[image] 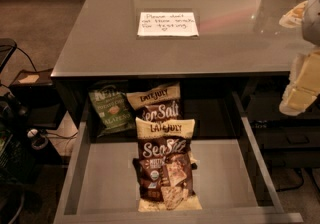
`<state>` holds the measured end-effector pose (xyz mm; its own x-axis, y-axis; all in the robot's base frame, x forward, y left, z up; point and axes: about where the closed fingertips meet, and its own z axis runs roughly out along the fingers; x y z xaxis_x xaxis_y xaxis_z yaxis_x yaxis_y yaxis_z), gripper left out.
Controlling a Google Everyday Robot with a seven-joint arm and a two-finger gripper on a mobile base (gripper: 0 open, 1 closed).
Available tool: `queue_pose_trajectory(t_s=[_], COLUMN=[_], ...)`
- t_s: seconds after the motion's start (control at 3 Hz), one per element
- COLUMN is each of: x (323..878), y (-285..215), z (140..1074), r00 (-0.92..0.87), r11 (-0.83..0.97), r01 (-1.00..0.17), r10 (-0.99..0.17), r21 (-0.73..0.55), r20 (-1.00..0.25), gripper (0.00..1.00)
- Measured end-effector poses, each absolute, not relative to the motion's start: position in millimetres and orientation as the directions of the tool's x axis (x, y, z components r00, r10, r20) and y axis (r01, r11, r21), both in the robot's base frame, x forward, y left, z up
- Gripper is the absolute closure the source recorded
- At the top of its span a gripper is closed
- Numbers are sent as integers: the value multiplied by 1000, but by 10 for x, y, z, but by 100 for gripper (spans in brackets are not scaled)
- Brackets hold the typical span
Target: Pick green jalapeno chip bag from bottom drawer and place on counter
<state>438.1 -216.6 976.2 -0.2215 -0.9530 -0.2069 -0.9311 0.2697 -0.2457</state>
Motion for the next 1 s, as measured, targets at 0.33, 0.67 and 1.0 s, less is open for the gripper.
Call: queue_pose_trajectory(t_s=[0.33,0.67,1.0], x=[4381,4336,4297], y=[-2164,-2057,-1684], z=[9763,9609,9361], r00=[-221,-214,-192], r11=[270,280,284], r01=[-931,-932,-937], r10=[-953,-938,-905], r21=[-247,-231,-201], r20=[-208,-272,-380], gripper=[0,0,0])
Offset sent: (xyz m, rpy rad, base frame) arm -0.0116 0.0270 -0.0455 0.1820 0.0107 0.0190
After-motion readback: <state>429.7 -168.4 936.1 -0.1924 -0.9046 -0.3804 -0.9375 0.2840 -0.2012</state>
